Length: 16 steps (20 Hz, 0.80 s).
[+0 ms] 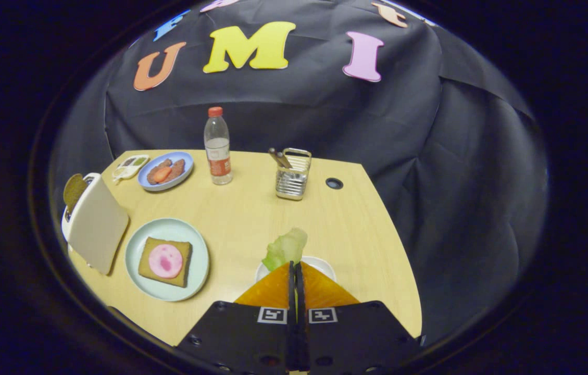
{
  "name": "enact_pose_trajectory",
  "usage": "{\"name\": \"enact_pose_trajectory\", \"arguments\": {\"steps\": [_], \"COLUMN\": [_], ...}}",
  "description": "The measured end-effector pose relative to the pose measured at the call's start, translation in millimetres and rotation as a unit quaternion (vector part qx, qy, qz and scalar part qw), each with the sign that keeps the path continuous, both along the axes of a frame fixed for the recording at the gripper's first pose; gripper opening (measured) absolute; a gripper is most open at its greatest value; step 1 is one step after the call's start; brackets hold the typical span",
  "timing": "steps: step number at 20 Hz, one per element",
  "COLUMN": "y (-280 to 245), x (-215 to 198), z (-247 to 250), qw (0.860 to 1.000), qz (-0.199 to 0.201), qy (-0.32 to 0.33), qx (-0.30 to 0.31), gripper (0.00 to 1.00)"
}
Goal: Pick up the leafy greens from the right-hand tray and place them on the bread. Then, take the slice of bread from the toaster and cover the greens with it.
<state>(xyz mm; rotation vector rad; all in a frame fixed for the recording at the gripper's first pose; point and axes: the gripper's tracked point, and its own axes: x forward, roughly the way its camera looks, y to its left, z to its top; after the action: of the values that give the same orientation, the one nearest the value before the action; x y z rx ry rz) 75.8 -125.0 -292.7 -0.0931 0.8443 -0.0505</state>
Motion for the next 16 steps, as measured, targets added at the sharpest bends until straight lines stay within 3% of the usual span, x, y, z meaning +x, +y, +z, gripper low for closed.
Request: {"name": "enact_pose_trajectory", "arguments": {"steps": [7,16], "y": [77,194], "x": [-23,-35], "z": [40,49], "qw": [0.999,0.997], "qz": [0.01,0.062], "qy": [-0.021,-0.003], "qx": [0.023,0.04], "gripper": [0.0,0.0]}}
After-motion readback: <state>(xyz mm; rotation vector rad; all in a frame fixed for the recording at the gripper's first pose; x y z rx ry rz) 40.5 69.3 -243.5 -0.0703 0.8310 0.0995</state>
